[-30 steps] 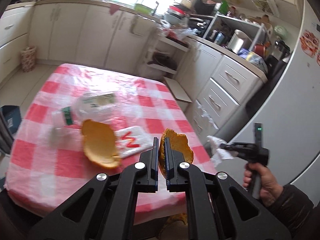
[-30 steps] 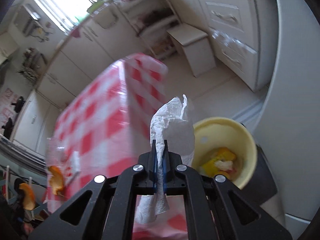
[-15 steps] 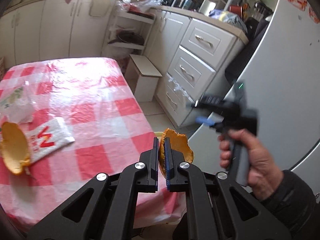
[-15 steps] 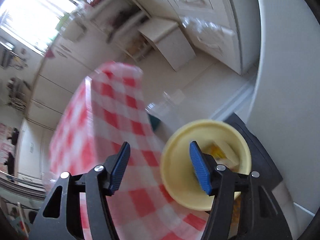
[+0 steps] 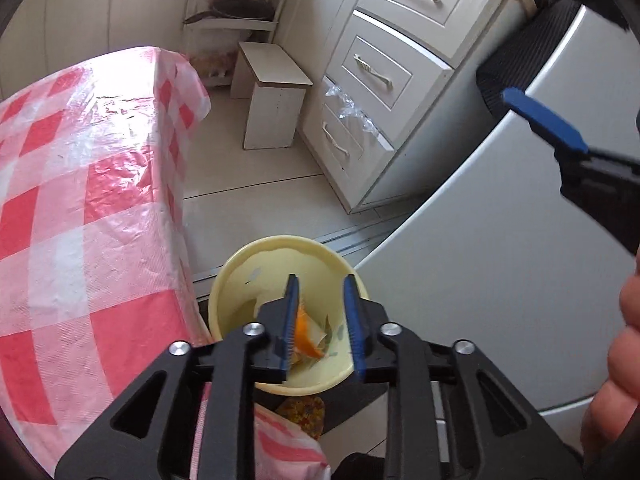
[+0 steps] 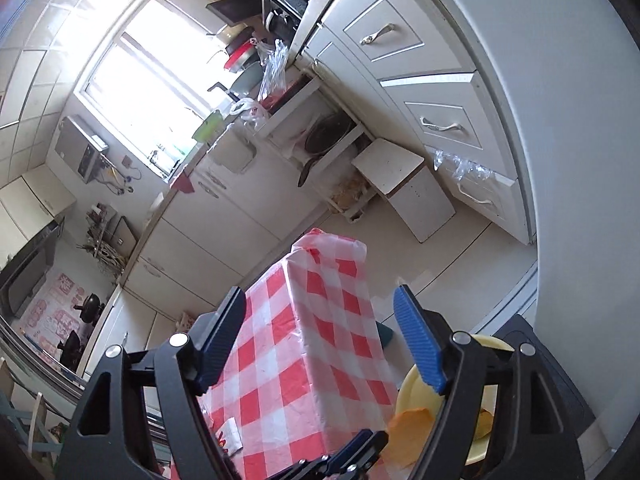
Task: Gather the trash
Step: 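Lower the orange peel into the yellow bin and open the left tool, then move both open tools back over the table, then grasp the last orange peel with left tool while right tool grasps the red-W wrapper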
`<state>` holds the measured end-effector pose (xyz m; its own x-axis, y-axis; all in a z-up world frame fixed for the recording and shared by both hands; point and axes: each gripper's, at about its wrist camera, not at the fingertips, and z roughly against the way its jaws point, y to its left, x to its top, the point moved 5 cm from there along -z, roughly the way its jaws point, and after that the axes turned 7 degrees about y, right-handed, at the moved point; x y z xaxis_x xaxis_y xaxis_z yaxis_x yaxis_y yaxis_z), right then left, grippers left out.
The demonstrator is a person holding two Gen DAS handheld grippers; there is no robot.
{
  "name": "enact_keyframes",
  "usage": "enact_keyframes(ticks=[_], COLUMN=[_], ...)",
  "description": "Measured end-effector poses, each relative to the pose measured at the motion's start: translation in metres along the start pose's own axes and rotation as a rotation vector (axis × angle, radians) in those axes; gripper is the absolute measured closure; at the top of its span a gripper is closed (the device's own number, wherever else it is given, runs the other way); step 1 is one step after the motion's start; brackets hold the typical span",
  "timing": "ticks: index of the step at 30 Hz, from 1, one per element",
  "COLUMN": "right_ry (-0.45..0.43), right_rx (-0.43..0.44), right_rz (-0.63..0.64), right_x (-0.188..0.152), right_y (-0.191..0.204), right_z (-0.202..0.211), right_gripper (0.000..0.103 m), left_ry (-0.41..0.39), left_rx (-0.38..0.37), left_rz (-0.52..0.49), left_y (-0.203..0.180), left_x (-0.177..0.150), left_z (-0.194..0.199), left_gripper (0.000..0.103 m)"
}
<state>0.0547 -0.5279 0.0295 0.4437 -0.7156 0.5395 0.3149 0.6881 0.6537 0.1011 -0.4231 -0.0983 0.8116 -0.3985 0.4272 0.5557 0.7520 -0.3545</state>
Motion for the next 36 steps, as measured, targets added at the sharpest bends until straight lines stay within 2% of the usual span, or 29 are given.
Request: enact_keyframes(ticks=[3,8,10,12,17,20,26,30,36], right_ry=[0.005,0.028,0.046,0.074,0.14,0.187,0.288,0.341,0.406], right_rx=[0.012,0.028,0.028,0.036,0.051,0.062,0.059,0.044,0.028], right_rz=[0.014,0.047,0.072,0.099,0.18,0.243,0.314,0.36,0.411], right_x=[-0.001,-0.007,-0.012,-0.019,-0.043,-0.061,-0.098,-0.117,-0.14], right_y=[0.005,0.02,0.029,0.039,0.069,0.09,0.113,0.122,0.134], right_z=[0.0,-0.002,-0.007,-0.012,-0.03,-0.042,-0.071,-0.086,-0.107], right_gripper=[0.03,0.03,0.03,0.03,0.029,0.029,0.029,0.029,0.029], left_ry=[-0.044,-0.1,-0.144,-0.174,-0.238,-0.25,-0.279,-0.295,-0.315], left_rx=[-0.025,-0.024,-0.014,0.02,0.151,0.184,0.194,0.189,0.18], left_rz=[0.023,0.046,0.072,0.094,0.19,0.285,0.449,0.483,0.56], left_y=[0.004,0.021,0.038,0.057,0.131,0.173,0.237,0.254,0.276], left_x=[-0.001,-0.011,-0.029,-0.045,-0.095,-0.115,-0.134,-0.136,-0.124], left_z=[0.019,0.064,0.096,0.121,0.182,0.203,0.224,0.227,0.221], left_gripper=[0.066,0.062,0.058,0.056,0.055,0.055,0.055,0.054,0.047])
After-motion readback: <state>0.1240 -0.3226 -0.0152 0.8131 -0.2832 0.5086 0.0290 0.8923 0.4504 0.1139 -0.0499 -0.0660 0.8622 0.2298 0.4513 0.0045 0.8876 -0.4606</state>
